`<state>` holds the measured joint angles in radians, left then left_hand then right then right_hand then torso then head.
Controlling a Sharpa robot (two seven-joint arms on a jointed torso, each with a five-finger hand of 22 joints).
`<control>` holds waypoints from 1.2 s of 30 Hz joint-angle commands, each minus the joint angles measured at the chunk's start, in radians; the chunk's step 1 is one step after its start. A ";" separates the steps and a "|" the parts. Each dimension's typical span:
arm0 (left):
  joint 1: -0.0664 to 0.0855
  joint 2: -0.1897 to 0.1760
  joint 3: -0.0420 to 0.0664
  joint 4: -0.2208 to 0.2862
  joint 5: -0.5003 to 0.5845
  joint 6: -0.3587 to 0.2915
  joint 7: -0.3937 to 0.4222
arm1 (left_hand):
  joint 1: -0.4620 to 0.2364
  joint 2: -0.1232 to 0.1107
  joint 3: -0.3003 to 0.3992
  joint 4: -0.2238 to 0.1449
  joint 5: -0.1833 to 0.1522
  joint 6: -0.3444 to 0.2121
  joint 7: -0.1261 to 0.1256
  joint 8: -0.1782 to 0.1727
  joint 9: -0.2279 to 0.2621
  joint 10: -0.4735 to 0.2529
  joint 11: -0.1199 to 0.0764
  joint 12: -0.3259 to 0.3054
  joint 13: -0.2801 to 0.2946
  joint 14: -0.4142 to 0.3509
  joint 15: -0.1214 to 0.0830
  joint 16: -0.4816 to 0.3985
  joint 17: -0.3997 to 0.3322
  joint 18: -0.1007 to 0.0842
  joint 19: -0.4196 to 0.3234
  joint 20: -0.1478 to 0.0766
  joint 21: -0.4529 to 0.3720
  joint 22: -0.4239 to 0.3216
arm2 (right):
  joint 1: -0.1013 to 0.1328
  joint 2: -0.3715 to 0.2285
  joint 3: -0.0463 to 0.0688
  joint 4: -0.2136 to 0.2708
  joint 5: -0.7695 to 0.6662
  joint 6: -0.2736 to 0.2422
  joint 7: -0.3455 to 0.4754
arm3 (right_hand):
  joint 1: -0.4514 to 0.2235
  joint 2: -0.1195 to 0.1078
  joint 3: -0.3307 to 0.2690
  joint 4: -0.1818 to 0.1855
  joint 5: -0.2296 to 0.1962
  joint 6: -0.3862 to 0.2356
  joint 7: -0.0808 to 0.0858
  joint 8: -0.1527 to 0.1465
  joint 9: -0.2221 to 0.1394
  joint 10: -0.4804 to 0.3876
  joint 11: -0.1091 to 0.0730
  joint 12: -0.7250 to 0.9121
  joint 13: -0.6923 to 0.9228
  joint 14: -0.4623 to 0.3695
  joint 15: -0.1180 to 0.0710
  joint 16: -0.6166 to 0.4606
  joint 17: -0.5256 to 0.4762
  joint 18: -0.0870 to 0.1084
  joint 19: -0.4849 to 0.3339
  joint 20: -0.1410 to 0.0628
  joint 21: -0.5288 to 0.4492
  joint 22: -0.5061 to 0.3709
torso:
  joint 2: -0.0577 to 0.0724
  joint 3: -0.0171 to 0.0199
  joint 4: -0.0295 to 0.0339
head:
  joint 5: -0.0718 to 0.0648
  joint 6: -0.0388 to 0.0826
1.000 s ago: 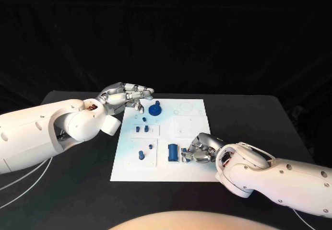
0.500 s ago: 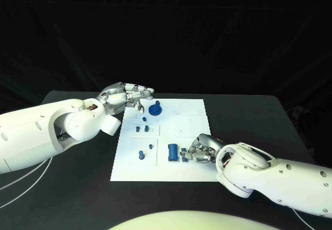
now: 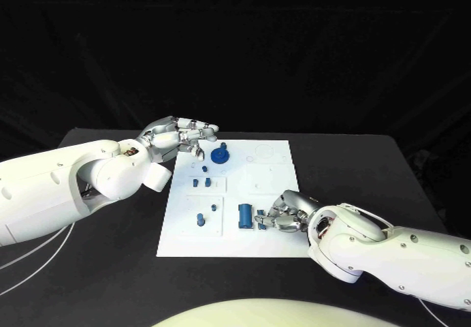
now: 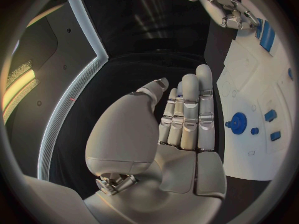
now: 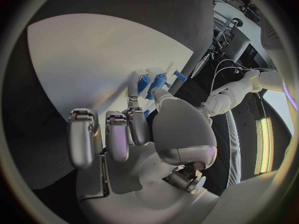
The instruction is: Assemble the parts on the task board
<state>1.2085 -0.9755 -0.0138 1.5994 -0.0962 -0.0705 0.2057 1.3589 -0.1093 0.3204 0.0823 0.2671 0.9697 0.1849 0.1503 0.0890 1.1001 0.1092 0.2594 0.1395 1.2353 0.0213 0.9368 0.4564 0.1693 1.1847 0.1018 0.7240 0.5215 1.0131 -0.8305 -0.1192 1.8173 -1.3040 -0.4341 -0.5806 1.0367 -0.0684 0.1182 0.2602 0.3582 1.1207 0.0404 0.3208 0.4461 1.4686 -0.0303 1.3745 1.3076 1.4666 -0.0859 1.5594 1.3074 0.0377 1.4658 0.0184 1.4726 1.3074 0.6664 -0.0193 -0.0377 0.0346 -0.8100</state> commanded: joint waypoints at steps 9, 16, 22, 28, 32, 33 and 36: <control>0.000 0.000 0.000 0.000 -0.004 0.020 0.004 | -0.001 0.008 -0.005 -0.003 -0.001 -0.006 0.001 0.006 -0.001 -0.006 -0.002 0.003 0.001 -0.005 0.000 0.004 -0.001 0.015 0.006 0.003 -0.005 -0.001 | -0.011 -0.055 0.000 0.043 -0.034 0.010 0.066 | 0.105 0.011 -0.034 -0.049 -0.066 -0.014 -0.001 0.011 0.005 0.010 -0.001 -0.002 0.144 0.102 -0.009 0.004 0.254 -0.017 0.084 -0.008 -0.002 0.225 | 0.000 0.0001 -0.0014 | 0.001 0.002; 0.000 0.001 0.000 0.000 -0.004 0.021 0.004 | 0.000 0.008 -0.006 -0.003 -0.001 -0.006 0.001 0.007 -0.001 -0.007 -0.002 0.003 0.001 -0.006 0.000 0.004 -0.002 0.015 0.006 0.003 -0.006 -0.002 | -0.016 -0.066 0.000 0.046 -0.040 0.014 0.073 | 0.110 0.014 -0.036 -0.050 -0.070 -0.013 -0.001 0.012 0.005 0.011 -0.001 0.000 0.145 0.102 -0.009 0.005 0.255 -0.017 0.084 -0.008 0.000 0.226 | 0.000 0.0001 0.0007 | -0.003 0.004; 0.000 0.001 0.000 0.000 -0.004 0.021 0.004 | 0.000 0.008 -0.006 -0.003 -0.001 -0.006 0.001 0.007 -0.001 -0.007 -0.002 0.003 0.001 -0.006 0.000 0.004 -0.002 0.015 0.006 0.003 -0.006 -0.002 | -0.017 -0.063 0.000 0.040 -0.041 0.024 0.074 | 0.117 0.019 -0.038 -0.052 -0.071 -0.013 -0.002 0.013 0.005 0.011 -0.002 0.001 0.146 0.102 -0.009 0.005 0.255 -0.017 0.085 -0.008 0.001 0.226 | 0.001 -0.0001 0.0006 | -0.001 0.003; 0.000 0.001 0.000 0.000 -0.004 0.022 0.004 | 0.000 0.008 -0.006 -0.003 -0.001 -0.006 0.001 0.007 -0.001 -0.007 -0.002 0.003 0.001 -0.006 0.000 0.004 -0.002 0.015 0.006 0.003 -0.006 -0.002 | -0.018 -0.044 0.000 0.017 -0.049 0.032 0.064 | 0.124 0.024 -0.039 -0.054 -0.073 -0.013 -0.002 0.013 0.006 0.012 -0.002 0.001 0.147 0.102 -0.009 0.005 0.255 -0.017 0.085 -0.008 0.001 0.226 | 0.001 -0.0002 0.0006 | -0.003 0.001; 0.000 0.002 0.000 0.000 -0.004 0.022 0.003 | 0.000 0.009 -0.006 -0.003 -0.001 -0.007 0.001 0.007 -0.001 -0.008 -0.002 0.003 0.001 -0.006 0.000 0.004 -0.002 0.015 0.006 0.003 -0.006 -0.002 | -0.018 -0.031 0.000 -0.010 -0.051 0.035 0.060 | 0.130 0.032 -0.040 -0.054 -0.074 -0.012 -0.003 0.014 0.006 0.013 -0.003 0.004 0.148 0.102 -0.010 0.006 0.256 -0.017 0.085 -0.008 0.002 0.227 | 0.001 -0.0002 0.0021 | -0.003 0.001; 0.000 0.002 0.000 0.000 -0.004 0.022 0.003 | 0.000 0.009 -0.006 -0.003 -0.001 -0.007 0.001 0.007 -0.001 -0.008 -0.002 0.003 0.001 -0.006 0.000 0.004 -0.002 0.015 0.006 0.003 -0.006 -0.002 | -0.018 -0.027 0.000 -0.016 -0.051 0.038 0.059 | 0.130 0.034 -0.040 -0.054 -0.074 -0.012 -0.003 0.015 0.006 0.014 -0.003 0.005 0.149 0.102 -0.010 0.006 0.256 -0.018 0.085 -0.008 0.002 0.227 | 0.001 0.0005 0.0023 | -0.002 0.000; 0.000 0.001 0.000 0.000 -0.004 0.021 0.003 | 0.000 0.009 -0.006 -0.003 -0.001 -0.007 0.001 0.007 -0.001 -0.008 -0.002 0.003 0.001 -0.006 0.000 0.004 -0.002 0.015 0.006 0.003 -0.006 -0.002 | -0.018 -0.017 0.000 -0.032 -0.050 0.051 0.058 | 0.136 0.035 -0.042 -0.057 -0.075 -0.012 -0.004 0.015 0.006 0.014 -0.004 0.006 0.149 0.102 -0.010 0.006 0.256 -0.018 0.085 -0.008 0.003 0.227 | 0.001 0.0000 0.0012 | 0.000 -0.001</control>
<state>1.2084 -0.9752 -0.0138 1.5984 -0.0966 -0.0686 0.2044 1.3589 -0.1093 0.3176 0.0794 0.2671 0.9697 0.1849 0.1544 0.0892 1.1001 0.1092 0.2594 0.1392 1.2353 0.0213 0.9368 0.4556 0.1694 1.1847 0.1018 0.7240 0.5208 0.9965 -0.8514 -0.1183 1.7922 -1.3409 -0.4117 -0.5193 1.1627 -0.0325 0.0795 0.2075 0.2879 1.1160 0.0378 0.3331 0.4578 1.4685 -0.0302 1.3745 1.3076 1.4629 -0.0896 1.5594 1.3074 0.0377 1.4683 0.0159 1.4726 1.3078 0.6674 -0.0193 -0.0359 0.0321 -0.8100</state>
